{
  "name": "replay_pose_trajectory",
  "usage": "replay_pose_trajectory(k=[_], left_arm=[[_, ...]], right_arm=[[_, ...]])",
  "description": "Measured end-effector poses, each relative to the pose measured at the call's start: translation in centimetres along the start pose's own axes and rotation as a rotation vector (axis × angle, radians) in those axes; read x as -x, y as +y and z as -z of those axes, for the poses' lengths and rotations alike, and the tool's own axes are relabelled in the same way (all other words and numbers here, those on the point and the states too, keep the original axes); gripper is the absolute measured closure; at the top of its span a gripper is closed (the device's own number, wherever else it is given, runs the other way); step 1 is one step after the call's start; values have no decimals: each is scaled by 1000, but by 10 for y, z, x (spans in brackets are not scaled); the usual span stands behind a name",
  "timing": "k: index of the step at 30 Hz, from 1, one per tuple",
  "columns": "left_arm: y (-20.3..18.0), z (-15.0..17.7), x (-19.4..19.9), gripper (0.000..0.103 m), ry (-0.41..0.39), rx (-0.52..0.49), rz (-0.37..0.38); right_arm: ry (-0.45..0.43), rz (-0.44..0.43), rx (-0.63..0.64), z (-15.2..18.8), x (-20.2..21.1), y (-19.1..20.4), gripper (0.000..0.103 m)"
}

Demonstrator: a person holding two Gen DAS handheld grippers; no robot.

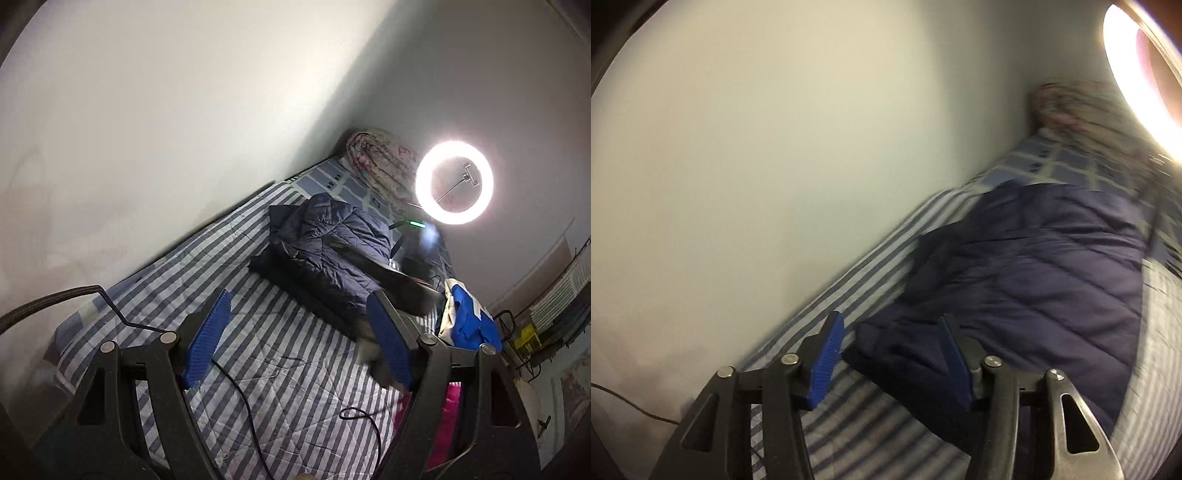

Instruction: Fold large clothes

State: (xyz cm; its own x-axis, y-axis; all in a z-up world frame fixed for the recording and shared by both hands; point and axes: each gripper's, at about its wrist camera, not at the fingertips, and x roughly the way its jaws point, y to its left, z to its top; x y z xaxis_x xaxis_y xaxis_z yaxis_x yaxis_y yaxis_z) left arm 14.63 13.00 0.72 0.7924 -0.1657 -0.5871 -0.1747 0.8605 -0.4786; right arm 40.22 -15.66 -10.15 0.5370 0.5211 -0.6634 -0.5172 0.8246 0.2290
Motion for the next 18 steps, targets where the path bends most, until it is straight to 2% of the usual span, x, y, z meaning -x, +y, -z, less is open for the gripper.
replay_pose_trajectory(k=[2,6,11,13,16,18], left_arm=[[-5,1,-7,25,17,-15,-1],[-18,6,-23,25,43,-51,-25],[-40,12,-57,25,111,-127,-72],[-40,13,-75,25,149,-121,-89],[-32,6,-103,25,219,-20,-67],[-33,-1,-117,25,224,-30,-83]], right_arm=[[-23,42,-86,9,27,-30,31],[-6,74,-267,38,55,-91,27],[44,29,-469,78,57,-148,24],[61,-7,-532,90,50,-160,23],[81,-31,-574,101,40,-166,23],[85,-46,-589,103,36,-167,23]])
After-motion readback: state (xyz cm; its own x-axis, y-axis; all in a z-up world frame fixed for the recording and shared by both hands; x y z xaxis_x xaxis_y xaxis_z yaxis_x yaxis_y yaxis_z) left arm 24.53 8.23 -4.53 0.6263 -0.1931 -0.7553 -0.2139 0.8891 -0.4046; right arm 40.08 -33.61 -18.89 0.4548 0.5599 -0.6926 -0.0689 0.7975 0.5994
